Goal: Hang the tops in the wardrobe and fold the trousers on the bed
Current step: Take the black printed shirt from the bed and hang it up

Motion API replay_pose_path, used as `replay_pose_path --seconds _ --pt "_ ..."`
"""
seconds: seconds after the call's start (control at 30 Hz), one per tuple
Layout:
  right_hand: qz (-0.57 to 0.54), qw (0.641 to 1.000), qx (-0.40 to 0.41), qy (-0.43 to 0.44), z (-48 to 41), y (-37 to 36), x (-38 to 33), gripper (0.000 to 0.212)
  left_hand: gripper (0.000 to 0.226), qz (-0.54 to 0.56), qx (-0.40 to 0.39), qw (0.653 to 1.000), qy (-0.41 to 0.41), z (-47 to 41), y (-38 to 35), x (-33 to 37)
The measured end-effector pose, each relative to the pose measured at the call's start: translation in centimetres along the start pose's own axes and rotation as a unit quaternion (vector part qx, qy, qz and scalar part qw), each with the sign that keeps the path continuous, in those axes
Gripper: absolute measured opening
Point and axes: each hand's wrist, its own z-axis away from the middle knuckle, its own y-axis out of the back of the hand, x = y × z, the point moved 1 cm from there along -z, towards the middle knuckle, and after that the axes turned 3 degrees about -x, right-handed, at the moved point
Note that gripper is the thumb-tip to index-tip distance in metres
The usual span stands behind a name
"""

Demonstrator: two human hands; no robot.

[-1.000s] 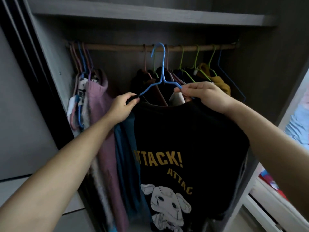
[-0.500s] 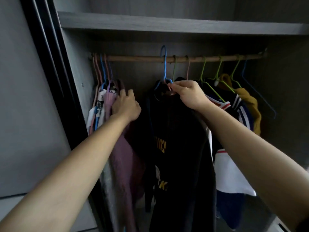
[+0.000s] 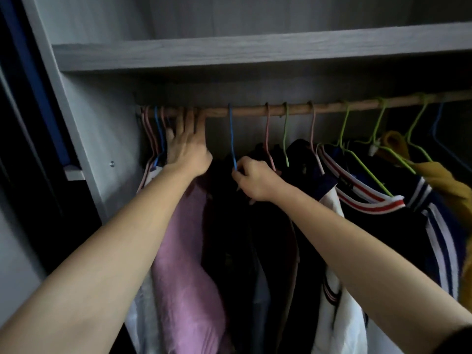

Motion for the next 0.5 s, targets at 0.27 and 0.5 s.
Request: replay_pose_path --seconds 0.27,0.5 --pt "0.079 0.995 0.027 0.054 0.3 -0.9 1.9 0.025 0.094 -0.017 0.040 0.999 -0.026 0.3 -0.7 -1.3" --pt "0.188 0.974 0.105 0.070 3.1 -0.2 0.8 0.035 0.082 0.043 -0.020 0.999 -0.007 1.8 1.1 -0.9"
